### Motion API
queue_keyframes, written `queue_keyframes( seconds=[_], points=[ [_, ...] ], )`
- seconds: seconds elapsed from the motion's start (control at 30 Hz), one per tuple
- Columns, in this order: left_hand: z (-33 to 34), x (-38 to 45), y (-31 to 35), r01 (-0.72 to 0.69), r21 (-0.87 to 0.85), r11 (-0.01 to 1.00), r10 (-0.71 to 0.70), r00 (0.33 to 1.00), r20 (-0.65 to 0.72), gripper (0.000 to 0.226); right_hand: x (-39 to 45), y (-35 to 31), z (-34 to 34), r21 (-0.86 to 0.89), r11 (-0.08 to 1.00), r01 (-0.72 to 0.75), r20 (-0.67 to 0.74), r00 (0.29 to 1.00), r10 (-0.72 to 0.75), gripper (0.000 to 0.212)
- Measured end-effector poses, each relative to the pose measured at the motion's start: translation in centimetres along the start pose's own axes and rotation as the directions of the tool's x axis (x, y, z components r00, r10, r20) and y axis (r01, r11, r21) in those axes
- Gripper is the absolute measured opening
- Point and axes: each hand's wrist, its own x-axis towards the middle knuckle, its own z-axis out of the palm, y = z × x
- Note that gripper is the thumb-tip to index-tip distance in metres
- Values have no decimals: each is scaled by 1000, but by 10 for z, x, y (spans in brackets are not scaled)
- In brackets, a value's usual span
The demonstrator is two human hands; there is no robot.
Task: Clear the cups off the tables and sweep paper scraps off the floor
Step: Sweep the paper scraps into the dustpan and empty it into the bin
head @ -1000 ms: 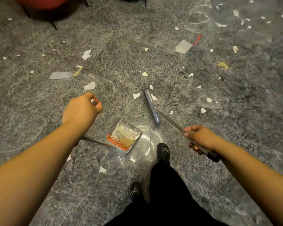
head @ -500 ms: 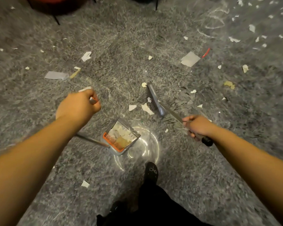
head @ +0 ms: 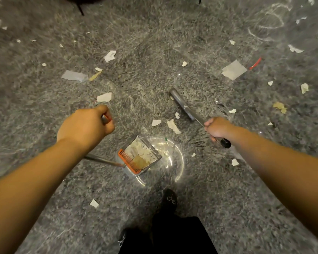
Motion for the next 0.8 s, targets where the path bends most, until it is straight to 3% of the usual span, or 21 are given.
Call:
queue_keyframes(
  seconds=[0.1, 0.3, 0.53, 0.8],
  points=[
    [-2, 2, 0, 1, 3, 1000, -1, 1000, -6, 12, 1, -4, 2, -164, 986, 13, 44, 999, -5, 27],
    [-2, 2, 0, -4, -3, 1000, 4, 1000, -25, 10, -20, 8, 31, -251, 965, 80, 140, 989, -46, 28],
    [-1, -4, -2, -44, -28, 999, 43, 999, -29, 7, -77, 18, 97, -240, 958, 154, 229, 968, -99, 32],
    [5, -25, -4, -73, -87, 994, 67, 995, -72, 6, -144, 11, 171, -69, 983, 167, 338, 931, -135, 22]
  ],
)
